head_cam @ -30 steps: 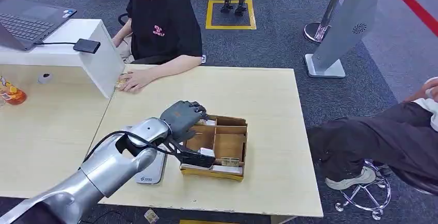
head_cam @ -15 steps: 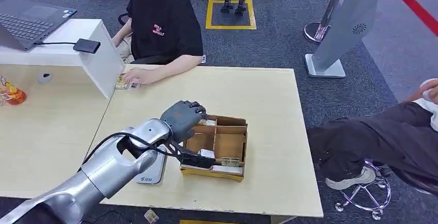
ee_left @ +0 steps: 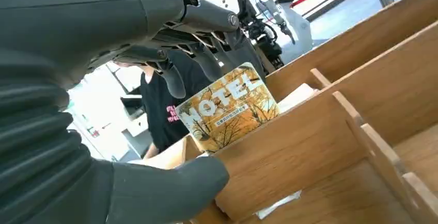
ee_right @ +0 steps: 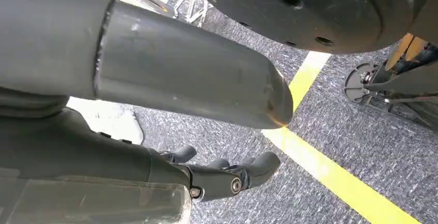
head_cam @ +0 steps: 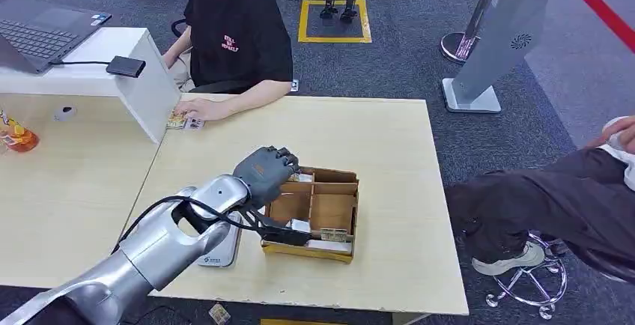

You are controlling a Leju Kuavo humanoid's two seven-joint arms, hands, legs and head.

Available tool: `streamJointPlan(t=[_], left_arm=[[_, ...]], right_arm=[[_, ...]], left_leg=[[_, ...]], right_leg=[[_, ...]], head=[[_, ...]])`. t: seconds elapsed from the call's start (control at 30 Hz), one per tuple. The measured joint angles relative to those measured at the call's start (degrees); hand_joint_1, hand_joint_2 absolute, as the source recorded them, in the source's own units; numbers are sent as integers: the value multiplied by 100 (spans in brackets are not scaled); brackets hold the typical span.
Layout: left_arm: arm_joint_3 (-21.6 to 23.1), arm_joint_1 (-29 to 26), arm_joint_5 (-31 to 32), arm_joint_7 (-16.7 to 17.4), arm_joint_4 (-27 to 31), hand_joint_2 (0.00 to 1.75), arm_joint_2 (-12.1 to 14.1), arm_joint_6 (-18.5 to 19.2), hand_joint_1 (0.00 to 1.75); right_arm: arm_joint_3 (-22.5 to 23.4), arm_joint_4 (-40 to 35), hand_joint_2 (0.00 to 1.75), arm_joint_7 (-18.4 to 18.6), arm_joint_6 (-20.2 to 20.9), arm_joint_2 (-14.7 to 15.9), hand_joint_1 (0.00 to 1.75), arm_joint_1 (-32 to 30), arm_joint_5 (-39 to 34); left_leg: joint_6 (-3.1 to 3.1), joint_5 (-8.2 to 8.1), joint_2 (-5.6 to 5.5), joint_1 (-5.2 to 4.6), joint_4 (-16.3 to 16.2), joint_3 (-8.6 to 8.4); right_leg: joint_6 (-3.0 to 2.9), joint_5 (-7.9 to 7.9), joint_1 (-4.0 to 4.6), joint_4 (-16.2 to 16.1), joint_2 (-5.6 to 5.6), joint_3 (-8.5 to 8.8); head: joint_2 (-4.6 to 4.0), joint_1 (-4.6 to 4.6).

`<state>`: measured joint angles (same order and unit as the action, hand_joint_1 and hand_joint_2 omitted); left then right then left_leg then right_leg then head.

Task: Pass the card to the sensor for recognition and then transmit it.

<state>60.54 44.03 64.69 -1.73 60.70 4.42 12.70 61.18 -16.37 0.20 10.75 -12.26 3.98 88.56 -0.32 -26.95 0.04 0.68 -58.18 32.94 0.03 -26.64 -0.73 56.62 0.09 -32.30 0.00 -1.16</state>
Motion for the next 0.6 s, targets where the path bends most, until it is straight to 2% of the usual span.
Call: streamJointPlan(t=[0.03,0.13,0.2,0.23,0.43,0.47,0.53,0.6], left_arm=[[0,-3,44,22,0,175,-2,-2,72],[-2,-22,215,136,0,175,-17,-22,72],[-2,-37,269,186,0,175,-24,-46,108],[-2,-42,278,186,0,175,-24,-55,141],[-7,-57,356,223,0,175,-31,-85,157],[-13,-61,357,223,-2,175,-28,-85,155],[-17,-65,356,225,-2,175,-24,-85,175],[-20,-66,359,225,-2,175,-22,-87,175]], right_arm=[[0,0,0,2,0,0,0,0,-2],[4,0,0,2,-4,0,0,1,-11],[7,0,0,2,-4,0,0,0,-13],[7,0,0,2,-4,0,0,0,-15],[13,0,0,2,-7,0,0,0,-17],[13,0,0,2,-7,0,0,0,-17],[13,0,0,2,-7,0,0,0,-17],[13,0,0,2,-7,0,0,0,-17]], left_leg=[[0,0,0,0,0,0],[0,0,0,0,0,0],[0,0,0,0,0,0],[0,0,0,0,0,0],[0,0,0,0,0,0],[0,0,0,0,0,0],[0,0,0,0,0,0],[0,0,0,0,0,0]], right_leg=[[0,0,0,0,0,0],[0,0,0,0,0,0],[0,0,0,0,0,0],[0,0,0,0,0,0],[0,0,0,0,0,0],[0,0,0,0,0,0],[0,0,0,0,0,0],[0,0,0,0,0,0]], head=[[0,0],[0,0],[0,0],[0,0],[0,0],[0,0],[0,0],[0,0]])
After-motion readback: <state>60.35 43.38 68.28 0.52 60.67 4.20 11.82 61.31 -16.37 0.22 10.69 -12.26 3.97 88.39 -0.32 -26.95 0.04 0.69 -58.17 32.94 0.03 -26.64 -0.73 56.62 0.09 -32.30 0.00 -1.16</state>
